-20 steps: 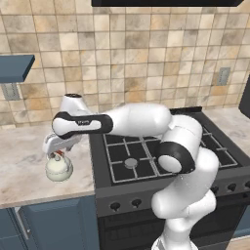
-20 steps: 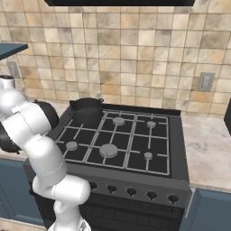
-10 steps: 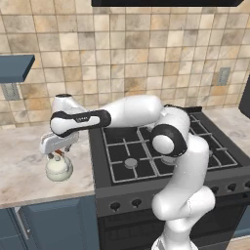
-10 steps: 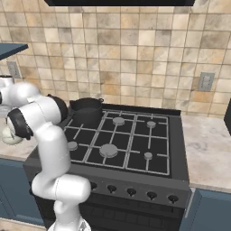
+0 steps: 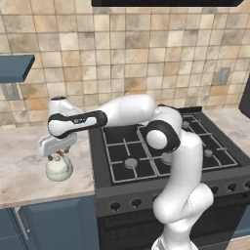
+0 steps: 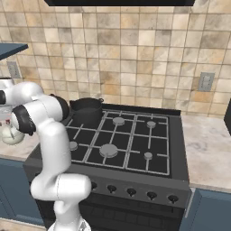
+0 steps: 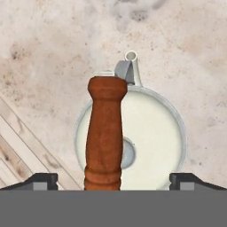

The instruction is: Pick the kettle from the counter and place it on a stove burner. Then turn the burner on.

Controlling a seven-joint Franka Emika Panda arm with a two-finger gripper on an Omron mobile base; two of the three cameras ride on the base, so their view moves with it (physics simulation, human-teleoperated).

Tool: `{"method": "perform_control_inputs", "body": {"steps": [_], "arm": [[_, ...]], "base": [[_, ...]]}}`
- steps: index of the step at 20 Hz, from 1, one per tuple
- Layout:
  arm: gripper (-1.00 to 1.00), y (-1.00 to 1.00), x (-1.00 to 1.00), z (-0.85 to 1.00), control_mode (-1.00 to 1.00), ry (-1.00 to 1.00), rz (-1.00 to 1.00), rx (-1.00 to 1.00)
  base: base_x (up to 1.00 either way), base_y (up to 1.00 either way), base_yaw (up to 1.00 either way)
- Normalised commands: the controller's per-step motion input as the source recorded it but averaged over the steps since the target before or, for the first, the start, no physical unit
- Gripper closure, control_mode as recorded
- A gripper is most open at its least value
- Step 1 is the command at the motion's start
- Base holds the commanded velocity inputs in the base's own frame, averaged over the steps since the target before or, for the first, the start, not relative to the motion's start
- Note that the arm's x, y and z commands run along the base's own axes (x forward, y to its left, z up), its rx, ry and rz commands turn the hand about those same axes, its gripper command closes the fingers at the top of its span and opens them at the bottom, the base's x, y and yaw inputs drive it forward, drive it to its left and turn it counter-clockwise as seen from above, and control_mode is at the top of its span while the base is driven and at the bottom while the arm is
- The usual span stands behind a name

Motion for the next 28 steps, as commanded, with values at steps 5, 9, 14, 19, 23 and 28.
{"method": "perform_control_inputs", "body": {"steps": [5, 9, 14, 19, 23, 28], "arm": [[1.00, 0.00, 0.00, -0.07, -1.00, 0.00, 0.00, -0.02], [1.00, 0.00, 0.00, 0.00, -1.00, 0.00, 0.00, 0.00], [1.00, 0.00, 0.00, 0.00, -1.00, 0.00, 0.00, 0.00], [1.00, -0.15, -0.04, 0.01, -1.00, -0.02, 0.00, 0.00], [1.00, -0.59, -0.23, 0.06, -1.00, 0.00, 0.00, 0.00], [1.00, -0.69, -0.14, 0.29, -1.00, 0.00, -0.07, 0.01]], "base": [[0.00, 0.00, 0.00], [0.00, 0.00, 0.00], [0.00, 0.00, 0.00], [0.00, 0.00, 0.00], [0.00, 0.00, 0.00], [0.00, 0.00, 0.00]]}}
